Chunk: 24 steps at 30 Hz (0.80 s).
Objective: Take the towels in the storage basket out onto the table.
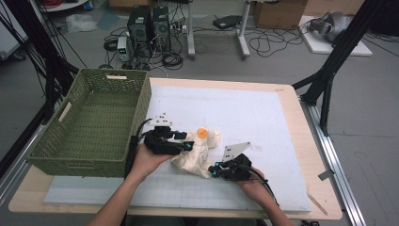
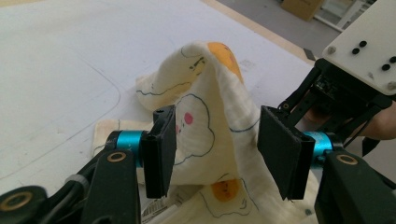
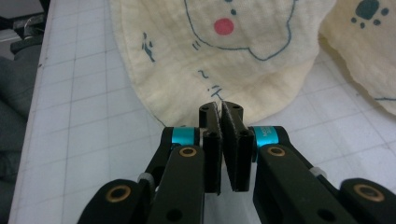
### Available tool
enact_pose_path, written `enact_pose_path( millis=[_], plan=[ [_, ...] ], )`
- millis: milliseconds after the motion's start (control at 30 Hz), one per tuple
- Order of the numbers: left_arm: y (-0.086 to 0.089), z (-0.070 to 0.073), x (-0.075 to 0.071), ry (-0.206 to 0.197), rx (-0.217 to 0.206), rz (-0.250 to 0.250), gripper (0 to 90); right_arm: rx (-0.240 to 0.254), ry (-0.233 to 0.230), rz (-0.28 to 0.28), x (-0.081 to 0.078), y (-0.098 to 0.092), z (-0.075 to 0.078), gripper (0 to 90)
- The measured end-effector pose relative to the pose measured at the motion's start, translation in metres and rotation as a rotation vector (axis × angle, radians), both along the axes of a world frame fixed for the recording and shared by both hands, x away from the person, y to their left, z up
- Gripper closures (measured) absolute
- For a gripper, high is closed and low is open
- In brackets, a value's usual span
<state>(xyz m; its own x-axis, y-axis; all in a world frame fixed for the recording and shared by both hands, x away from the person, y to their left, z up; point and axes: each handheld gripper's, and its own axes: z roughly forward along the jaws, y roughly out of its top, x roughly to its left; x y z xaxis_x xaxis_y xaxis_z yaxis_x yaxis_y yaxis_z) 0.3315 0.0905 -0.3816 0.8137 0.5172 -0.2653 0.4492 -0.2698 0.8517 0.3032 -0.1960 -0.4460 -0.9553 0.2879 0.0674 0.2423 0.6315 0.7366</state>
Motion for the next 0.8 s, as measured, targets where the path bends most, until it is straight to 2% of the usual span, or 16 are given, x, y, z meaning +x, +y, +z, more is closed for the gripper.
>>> enact_pose_path(
  millis=[167, 300, 500, 600, 667, 700, 733, 800],
  plan=[
    [0.006, -0.003, -0.003, 0.000, -0.011, 0.012, 47.4, -0.016, -0.012, -0.008, -0.007, -0.022, 0.011, 87.3],
    [0.009, -0.008, -0.005, 0.008, -0.001, 0.018, 47.4, -0.013, -0.016, -0.048, -0.016, -0.049, 0.018, 87.3],
    [0.009, -0.019, -0.012, 0.019, 0.021, 0.018, 47.7, -0.039, -0.006, -0.094, -0.035, -0.085, 0.012, 87.2],
    [0.009, -0.026, -0.016, 0.023, 0.055, 0.014, 48.6, -0.080, -0.004, -0.110, -0.043, -0.096, 0.011, 87.2],
    [0.009, -0.031, -0.018, 0.031, 0.057, 0.018, 49.4, -0.058, -0.006, -0.112, -0.046, -0.101, 0.014, 86.3],
    [0.009, -0.033, -0.019, 0.033, 0.066, 0.017, 49.4, -0.058, -0.006, -0.112, -0.046, -0.101, 0.014, 86.3],
    [0.008, -0.035, -0.019, 0.037, 0.078, 0.017, 50.4, -0.028, -0.017, -0.108, -0.044, -0.101, 0.018, 82.5],
    [0.007, -0.039, -0.018, 0.047, 0.110, 0.018, 51.0, -0.015, -0.019, -0.116, -0.042, -0.099, 0.021, 79.6]
  ],
)
